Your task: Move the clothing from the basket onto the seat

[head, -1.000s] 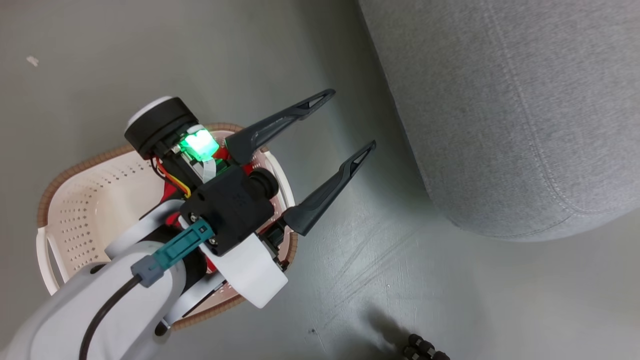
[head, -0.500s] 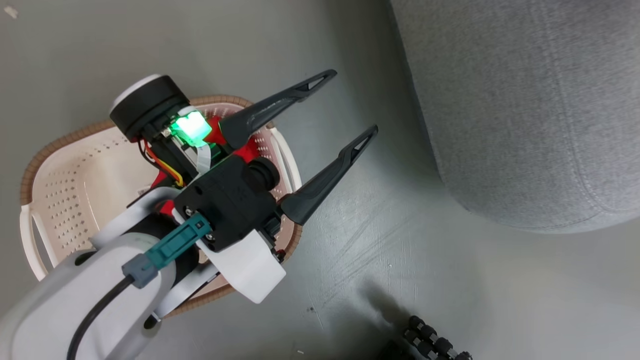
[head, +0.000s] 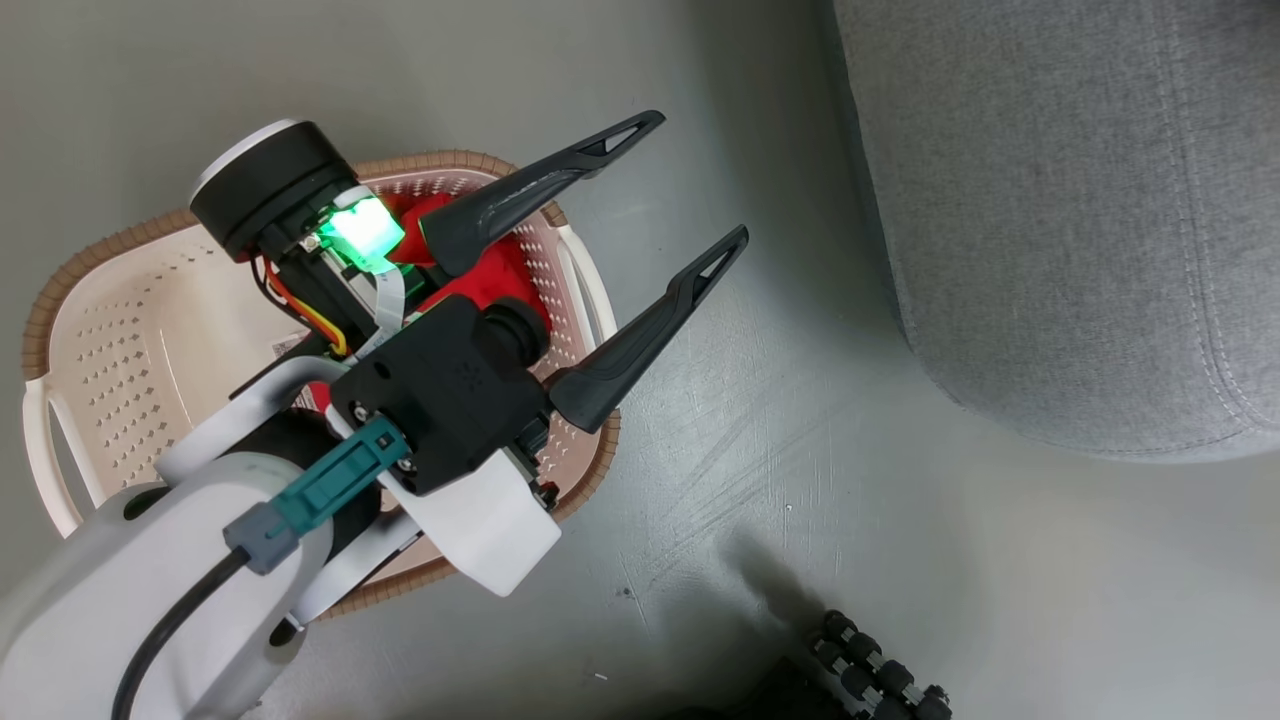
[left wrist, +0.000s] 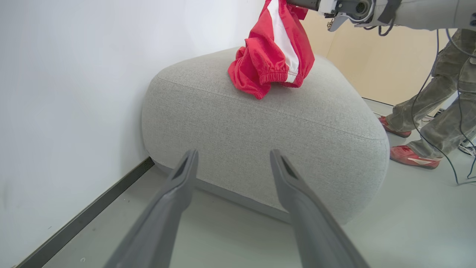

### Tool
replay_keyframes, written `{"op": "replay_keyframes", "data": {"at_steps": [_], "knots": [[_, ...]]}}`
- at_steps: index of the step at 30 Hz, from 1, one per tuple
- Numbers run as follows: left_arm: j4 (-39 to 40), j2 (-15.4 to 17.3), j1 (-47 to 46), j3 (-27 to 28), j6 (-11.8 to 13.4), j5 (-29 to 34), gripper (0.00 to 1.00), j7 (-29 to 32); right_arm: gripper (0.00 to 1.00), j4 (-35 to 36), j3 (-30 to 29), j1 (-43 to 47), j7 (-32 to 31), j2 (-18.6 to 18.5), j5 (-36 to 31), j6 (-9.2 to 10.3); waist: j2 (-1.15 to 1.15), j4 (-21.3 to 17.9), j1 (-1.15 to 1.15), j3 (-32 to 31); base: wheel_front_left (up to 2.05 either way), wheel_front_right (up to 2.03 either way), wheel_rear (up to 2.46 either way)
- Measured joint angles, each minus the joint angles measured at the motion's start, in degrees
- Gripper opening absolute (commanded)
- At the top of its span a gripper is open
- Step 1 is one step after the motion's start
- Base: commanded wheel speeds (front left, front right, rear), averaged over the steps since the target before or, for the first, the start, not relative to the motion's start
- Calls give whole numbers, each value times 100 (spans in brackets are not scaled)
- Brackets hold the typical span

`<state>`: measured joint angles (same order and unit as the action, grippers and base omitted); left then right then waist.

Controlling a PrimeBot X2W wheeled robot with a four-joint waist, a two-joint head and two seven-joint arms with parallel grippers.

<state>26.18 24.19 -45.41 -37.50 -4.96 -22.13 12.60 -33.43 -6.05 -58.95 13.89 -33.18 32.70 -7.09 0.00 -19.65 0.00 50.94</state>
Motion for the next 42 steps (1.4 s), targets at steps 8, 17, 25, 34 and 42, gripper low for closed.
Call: {"op": "replay_keyframes", "data": {"at_steps": [8, 17, 25, 34, 42], "knots": [[-5, 68, -23, 4, -31, 8, 100, 1, 0, -372, 14, -271, -143, 210, 0, 0, 0, 16, 0, 99, 0, 0, 0], [-92, 123, -62, 46, -33, 8, 100, -7, 38, -605, 131, -441, -182, 370, -45, 0, 0, -31, 0, 63, 0, 0, 0], [-123, 136, -63, 90, -33, 8, 100, -66, 100, -677, 272, -483, -230, 411, -113, 0, 0, -84, 0, -29, 0, 0, 0], [-204, 143, -56, 163, -30, 10, 100, -237, 100, -721, 359, -369, -238, 461, -346, 0, 0, -130, 0, -207, 0, 0, 0], [-282, 135, 15, 318, 31, 13, 100, -498, 100, -390, 553, -210, -221, 567, -524, 0, 0, -120, 0, -430, 0, 0, 0]]}}
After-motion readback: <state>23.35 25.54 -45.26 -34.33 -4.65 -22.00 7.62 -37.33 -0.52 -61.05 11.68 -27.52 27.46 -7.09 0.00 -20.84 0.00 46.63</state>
